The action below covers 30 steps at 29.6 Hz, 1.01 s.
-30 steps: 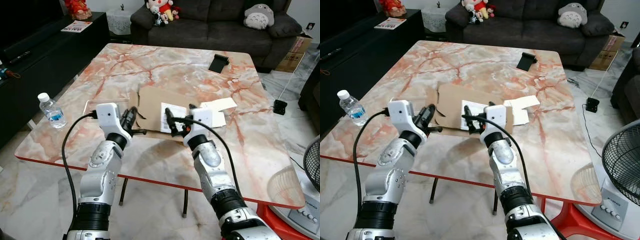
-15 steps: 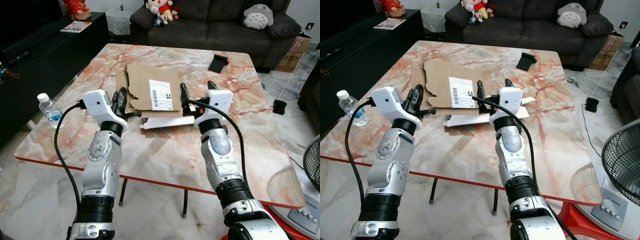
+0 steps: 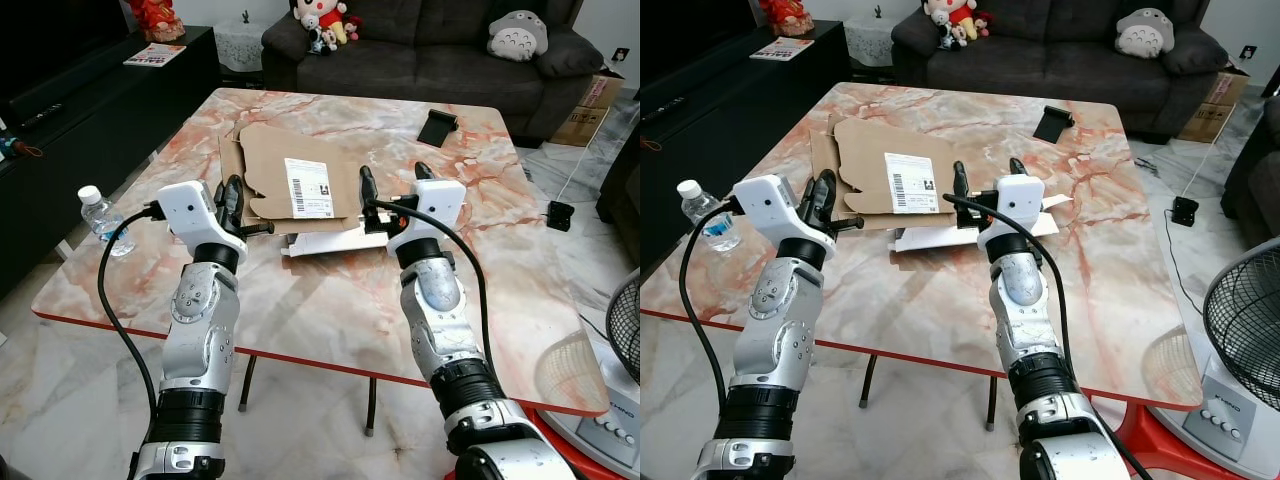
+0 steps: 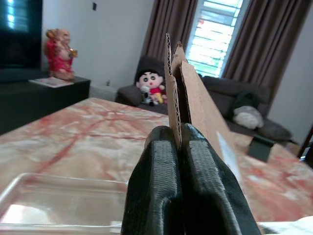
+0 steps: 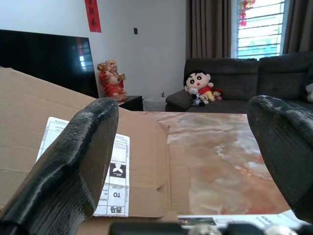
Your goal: Picking trash to rubbish bin
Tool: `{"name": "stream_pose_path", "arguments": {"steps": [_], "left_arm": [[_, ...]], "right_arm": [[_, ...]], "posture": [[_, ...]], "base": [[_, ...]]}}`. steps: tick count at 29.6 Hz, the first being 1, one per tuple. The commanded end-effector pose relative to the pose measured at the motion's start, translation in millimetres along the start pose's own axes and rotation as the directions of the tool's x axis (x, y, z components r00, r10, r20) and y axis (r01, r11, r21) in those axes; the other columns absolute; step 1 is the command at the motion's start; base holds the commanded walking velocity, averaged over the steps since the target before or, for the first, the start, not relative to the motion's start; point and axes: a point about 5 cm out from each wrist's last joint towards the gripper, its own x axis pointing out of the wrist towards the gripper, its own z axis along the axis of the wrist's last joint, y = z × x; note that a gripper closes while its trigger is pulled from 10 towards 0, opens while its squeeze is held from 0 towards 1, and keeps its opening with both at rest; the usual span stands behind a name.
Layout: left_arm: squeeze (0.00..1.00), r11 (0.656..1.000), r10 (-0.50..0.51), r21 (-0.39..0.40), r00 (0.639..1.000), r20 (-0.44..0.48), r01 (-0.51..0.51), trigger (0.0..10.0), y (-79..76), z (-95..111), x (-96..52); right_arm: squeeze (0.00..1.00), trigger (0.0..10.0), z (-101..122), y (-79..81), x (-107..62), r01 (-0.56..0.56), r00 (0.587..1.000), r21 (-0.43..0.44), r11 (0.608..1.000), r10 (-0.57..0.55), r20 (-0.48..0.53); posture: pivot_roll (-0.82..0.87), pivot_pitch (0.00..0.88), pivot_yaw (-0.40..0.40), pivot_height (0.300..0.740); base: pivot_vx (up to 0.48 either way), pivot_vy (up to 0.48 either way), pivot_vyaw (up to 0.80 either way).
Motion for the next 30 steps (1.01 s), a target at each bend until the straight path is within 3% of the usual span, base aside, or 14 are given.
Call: {"name": "stream_pose_path", "arguments": {"steps": [1,7,12,15,30], "left_arm": [[0.0,0.998,-0.001,0.06,1.0,0.007,0.0,10.0,-1.1,-1.1,-0.6],[0.0,0.987,-0.03,0.159,0.999,0.039,0.023,10.0,-6.9,0.6,2.5],[0.0,0.992,-0.035,0.122,0.998,0.059,0.028,10.0,-8.3,1.8,1.0],[0.0,0.989,-0.03,0.144,0.998,0.056,0.022,10.0,-7.8,0.4,0.5],[0.0,0.984,-0.059,0.169,0.996,0.06,0.048,10.0,-10.7,-0.2,0.8]], "right_arm": [[0.0,10.0,2.3,2.4,0.4,-0.008,1.0,-0.004,1.0,0.009,0.01],[0.0,10.0,2.4,1.5,1.2,-0.007,1.0,-0.005,1.0,0.008,0.008],[0.0,10.0,0.8,3.3,0.7,-0.009,1.0,0.0,1.0,0.009,0.001],[0.0,10.0,-0.1,4.2,0.2,-0.012,1.0,0.004,1.0,0.012,-0.003],[0.0,10.0,-1.6,5.1,-1.2,-0.013,1.0,0.009,1.0,0.013,-0.005]], "posture": [[0.0,0.024,-0.01,0.74],[0.0,0.013,-0.01,0.74],[0.0,0.011,-0.009,0.74],[0.0,0.008,-0.009,0.74],[-0.01,0.0,0.002,0.74]], "base": [[0.0,0.0,0.0],[0.0,0.0,0.0],[0.0,0.0,0.0],[0.0,0.0,0.0],[-0.295,0.0,0.0]]}}
